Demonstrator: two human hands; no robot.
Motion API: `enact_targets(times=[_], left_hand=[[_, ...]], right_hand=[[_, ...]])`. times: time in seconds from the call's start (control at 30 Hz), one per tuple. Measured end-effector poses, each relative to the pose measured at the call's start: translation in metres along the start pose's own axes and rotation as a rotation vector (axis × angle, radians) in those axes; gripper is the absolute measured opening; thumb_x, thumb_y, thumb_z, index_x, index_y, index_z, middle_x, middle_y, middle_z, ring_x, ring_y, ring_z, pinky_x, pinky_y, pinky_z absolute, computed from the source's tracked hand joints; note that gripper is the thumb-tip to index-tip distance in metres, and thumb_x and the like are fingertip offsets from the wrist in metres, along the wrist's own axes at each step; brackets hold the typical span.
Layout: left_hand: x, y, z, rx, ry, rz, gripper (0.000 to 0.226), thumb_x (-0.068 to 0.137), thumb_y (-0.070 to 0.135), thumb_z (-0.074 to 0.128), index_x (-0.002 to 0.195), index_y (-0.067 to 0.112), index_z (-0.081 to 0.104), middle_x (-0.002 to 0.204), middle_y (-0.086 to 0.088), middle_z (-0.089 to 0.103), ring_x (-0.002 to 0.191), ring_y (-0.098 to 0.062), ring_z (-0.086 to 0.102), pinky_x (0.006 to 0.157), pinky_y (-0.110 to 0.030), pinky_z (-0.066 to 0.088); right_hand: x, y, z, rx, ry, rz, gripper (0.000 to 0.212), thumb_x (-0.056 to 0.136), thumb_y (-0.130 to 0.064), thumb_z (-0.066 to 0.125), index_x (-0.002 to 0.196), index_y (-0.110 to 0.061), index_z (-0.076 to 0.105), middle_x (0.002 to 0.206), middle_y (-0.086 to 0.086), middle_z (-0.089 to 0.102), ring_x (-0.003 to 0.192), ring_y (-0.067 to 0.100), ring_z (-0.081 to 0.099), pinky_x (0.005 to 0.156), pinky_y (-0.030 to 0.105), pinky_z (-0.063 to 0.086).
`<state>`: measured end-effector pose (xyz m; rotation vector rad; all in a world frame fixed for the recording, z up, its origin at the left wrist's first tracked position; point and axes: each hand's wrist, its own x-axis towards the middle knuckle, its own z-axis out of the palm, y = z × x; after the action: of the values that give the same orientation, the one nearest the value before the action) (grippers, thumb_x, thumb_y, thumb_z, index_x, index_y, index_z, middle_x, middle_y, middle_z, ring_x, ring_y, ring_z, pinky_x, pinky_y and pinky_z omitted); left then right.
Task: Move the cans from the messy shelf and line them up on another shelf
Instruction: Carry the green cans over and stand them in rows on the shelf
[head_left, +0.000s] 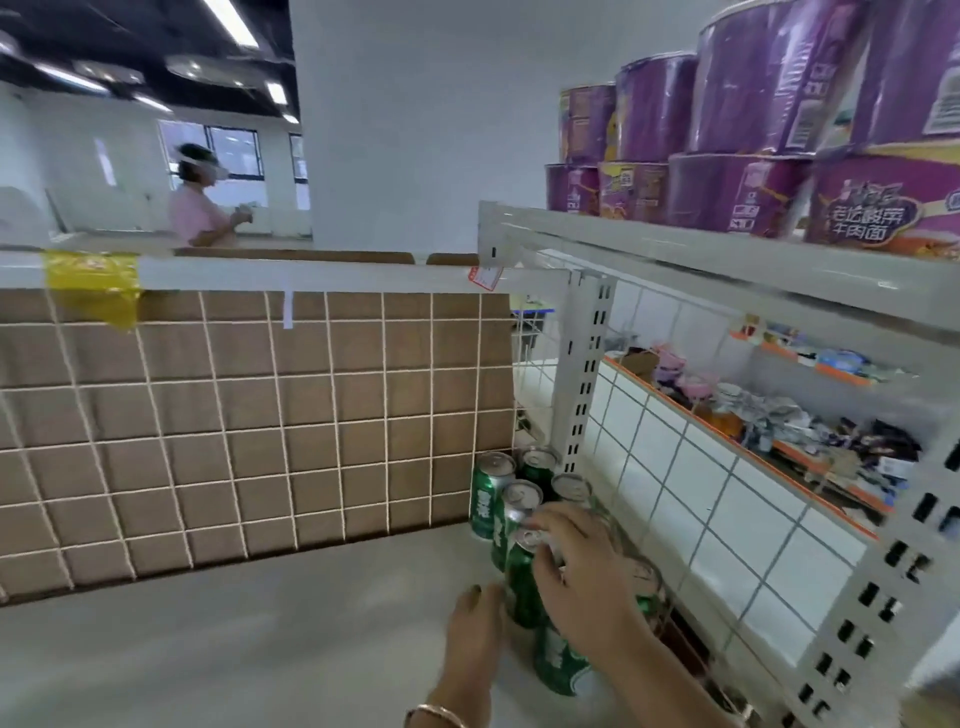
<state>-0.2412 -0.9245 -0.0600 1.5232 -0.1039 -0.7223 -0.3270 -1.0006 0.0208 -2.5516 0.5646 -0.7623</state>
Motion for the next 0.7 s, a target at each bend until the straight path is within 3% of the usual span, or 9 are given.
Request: enact_targets(times=[0.03, 0.13, 0.17, 0.27, 0.37, 0.43, 0.53, 0.6, 0.7], left_hand=[[-0.005, 0.003, -0.011, 0.036, 0.024, -0.005, 0.018, 0.092, 0.017, 0.047, 0.081, 0.012, 0.06, 0.086, -0.01, 0.059, 0.077, -0.019, 0.053, 0.067, -0.034, 0.042], [-0.025, -0.001, -0.051, 0.036, 0.158, 0.034, 0.025, 0.087, 0.015, 0.052, 0.109, 0.01, 0.062, 0.108, -0.017, 0.064, 0.09, -0.025, 0.058, 0.075, -0.038, 0.05], [-0.038, -0.001, -0.064, 0.031, 0.208, 0.056, 0.026, 0.084, 0.018, 0.054, 0.107, 0.013, 0.062, 0.106, -0.017, 0.064, 0.09, -0.025, 0.058, 0.077, -0.039, 0.05], [-0.075, -0.008, -0.111, 0.021, 0.338, 0.118, 0.007, 0.077, 0.02, 0.054, 0.072, 0.02, 0.058, 0.078, -0.009, 0.058, 0.069, -0.021, 0.055, 0.057, -0.026, 0.039], [-0.115, -0.019, -0.167, -0.025, 0.476, 0.11, 0.015, 0.087, 0.004, 0.051, 0.078, 0.012, 0.06, 0.064, -0.005, 0.058, 0.054, -0.012, 0.051, 0.039, -0.011, 0.033], [-0.146, -0.028, -0.204, 0.032, 0.527, 0.109, 0.008, 0.071, 0.025, 0.058, 0.069, 0.021, 0.065, 0.057, 0.003, 0.06, 0.048, -0.005, 0.053, 0.043, -0.011, 0.036], [-0.197, -0.057, -0.265, 0.057, 0.589, 0.066, 0.024, 0.042, 0.044, 0.056, 0.049, 0.023, 0.065, 0.052, 0.009, 0.059, 0.052, -0.005, 0.053, 0.06, -0.021, 0.044], [-0.245, -0.066, -0.295, 0.061, 0.609, -0.007, 0.015, 0.059, 0.034, 0.061, 0.06, 0.02, 0.059, 0.055, 0.007, 0.057, 0.046, 0.001, 0.051, 0.056, -0.017, 0.043], [-0.304, -0.089, -0.341, 0.093, 0.688, -0.071, 0.022, 0.09, 0.011, 0.056, 0.069, 0.018, 0.055, 0.046, 0.012, 0.059, 0.038, 0.006, 0.051, 0.04, -0.005, 0.033]], right_hand=[[-0.003, -0.009, 0.004, 0.019, -0.037, -0.034, 0.028, 0.091, -0.021, 0.047, 0.114, -0.03, 0.059, 0.122, -0.018, 0.05, 0.116, 0.008, 0.043, 0.098, 0.028, 0.032], [-0.017, -0.033, 0.019, 0.094, -0.16, -0.121, 0.032, 0.093, -0.021, 0.047, 0.121, -0.035, 0.053, 0.108, -0.024, 0.049, 0.104, -0.009, 0.041, 0.096, 0.022, 0.032], [-0.023, -0.042, 0.027, 0.129, -0.193, -0.153, 0.036, 0.091, -0.019, 0.048, 0.123, -0.035, 0.052, 0.105, -0.023, 0.051, 0.101, -0.009, 0.043, 0.098, 0.023, 0.034], [-0.044, -0.065, 0.058, 0.181, -0.361, -0.227, 0.043, 0.086, -0.019, 0.049, 0.127, -0.032, 0.052, 0.096, -0.024, 0.053, 0.086, -0.016, 0.041, 0.103, 0.028, 0.033], [-0.069, -0.09, 0.09, 0.17, -0.575, -0.311, 0.049, 0.078, -0.032, 0.04, 0.126, -0.037, 0.049, 0.09, -0.033, 0.047, 0.079, -0.019, 0.043, 0.108, 0.03, 0.03], [-0.081, -0.109, 0.11, 0.164, -0.639, -0.355, 0.051, 0.068, -0.041, 0.035, 0.117, -0.047, 0.05, 0.082, -0.038, 0.047, 0.086, -0.01, 0.057, 0.1, 0.024, 0.037], [-0.102, -0.143, 0.139, 0.214, -0.65, -0.425, 0.035, 0.067, -0.035, 0.052, 0.098, -0.046, 0.063, 0.074, -0.035, 0.061, 0.086, 0.007, 0.066, 0.078, 0.021, 0.043], [-0.121, -0.175, 0.158, 0.183, -0.746, -0.492, 0.033, 0.076, -0.031, 0.06, 0.108, -0.031, 0.067, 0.092, -0.023, 0.069, 0.097, 0.009, 0.065, 0.082, 0.023, 0.045], [-0.143, -0.233, 0.177, 0.135, -0.891, -0.595, 0.043, 0.082, -0.028, 0.06, 0.124, -0.031, 0.056, 0.112, -0.012, 0.065, 0.104, 0.011, 0.063, 0.087, 0.021, 0.045]])
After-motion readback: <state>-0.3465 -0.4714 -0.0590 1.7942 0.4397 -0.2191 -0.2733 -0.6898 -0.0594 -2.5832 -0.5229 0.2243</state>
